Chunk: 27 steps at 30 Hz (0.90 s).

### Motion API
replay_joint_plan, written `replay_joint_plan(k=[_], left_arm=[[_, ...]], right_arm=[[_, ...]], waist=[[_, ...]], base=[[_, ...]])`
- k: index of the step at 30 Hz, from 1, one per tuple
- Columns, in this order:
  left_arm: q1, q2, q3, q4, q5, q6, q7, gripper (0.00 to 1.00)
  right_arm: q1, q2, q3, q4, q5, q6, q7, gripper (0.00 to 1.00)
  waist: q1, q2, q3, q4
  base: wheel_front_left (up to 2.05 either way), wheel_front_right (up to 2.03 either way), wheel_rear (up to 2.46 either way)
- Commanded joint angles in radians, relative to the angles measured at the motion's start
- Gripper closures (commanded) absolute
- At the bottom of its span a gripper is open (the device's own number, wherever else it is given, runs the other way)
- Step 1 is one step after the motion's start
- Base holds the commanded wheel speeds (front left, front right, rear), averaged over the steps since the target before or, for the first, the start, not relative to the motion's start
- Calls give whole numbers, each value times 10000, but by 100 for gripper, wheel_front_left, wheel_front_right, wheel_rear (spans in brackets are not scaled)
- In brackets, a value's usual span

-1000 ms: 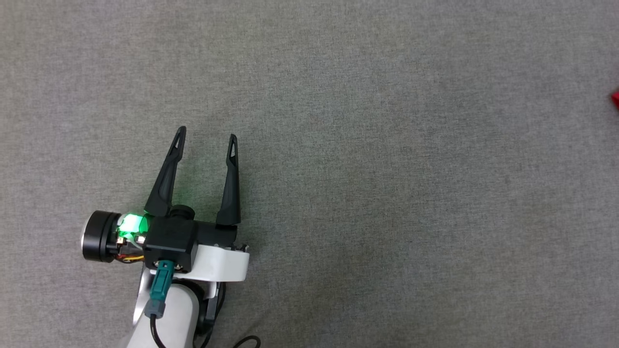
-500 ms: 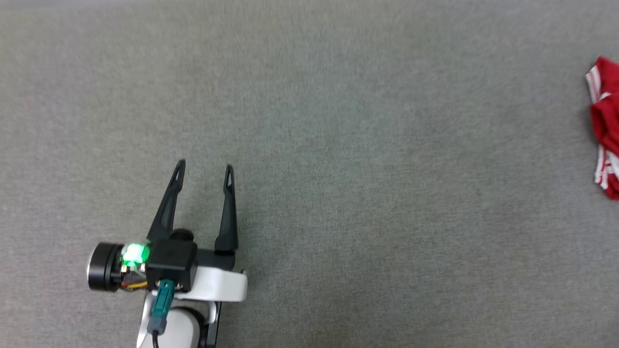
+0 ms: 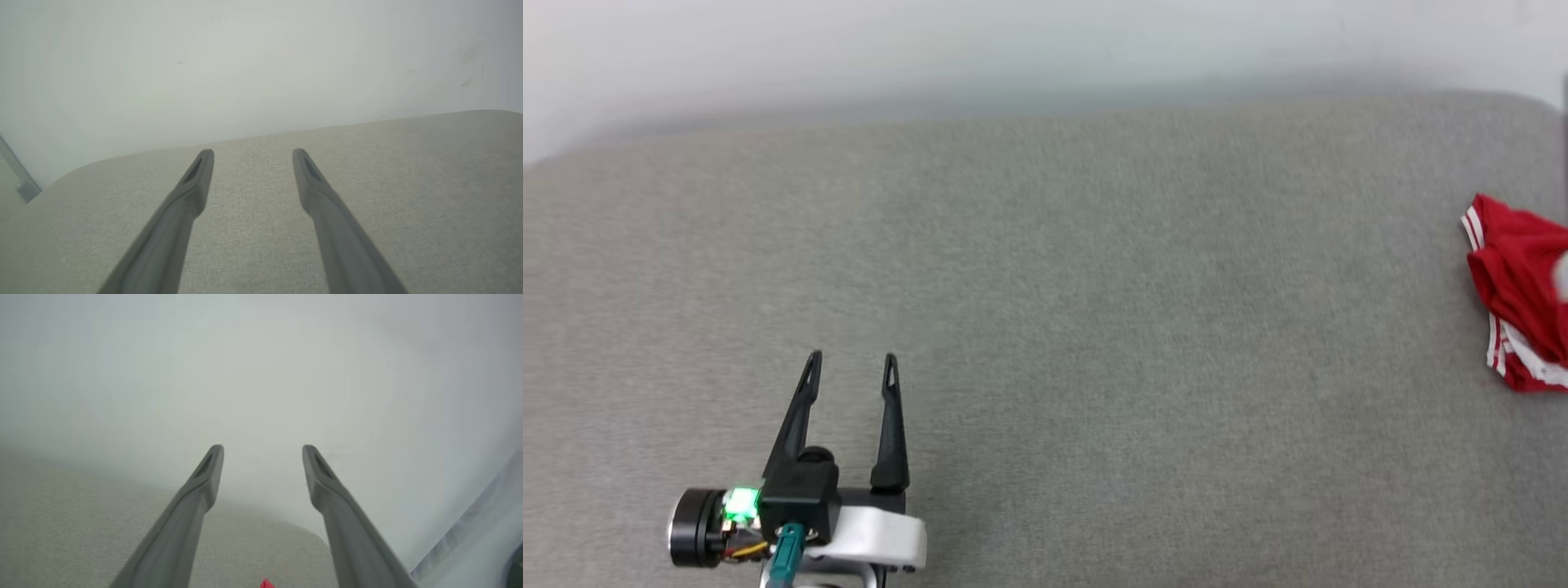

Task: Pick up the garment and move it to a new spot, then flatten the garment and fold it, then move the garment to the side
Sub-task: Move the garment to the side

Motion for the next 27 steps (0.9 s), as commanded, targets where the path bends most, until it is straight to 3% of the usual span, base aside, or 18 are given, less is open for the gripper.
replay_joint_plan(k=[1,13,27], left_arm=[[166,-11,28,45,-27,-24,-24,0],[1059,16,470,294,-225,-137,-22,0],[1495,-109,822,443,-275,-381,-24,0]], right_arm=[[218,200,8,-139,-39,-13,-109,0],[2912,2605,215,-1338,-306,-13,-711,0],[5449,3565,-183,-2072,-191,-11,-1050,0]], waist=[[2,0,-381,263],[2,0,-1591,715],[2,0,-1959,790]], base=[[0,0,0],[0,0,0],[0,0,0]])
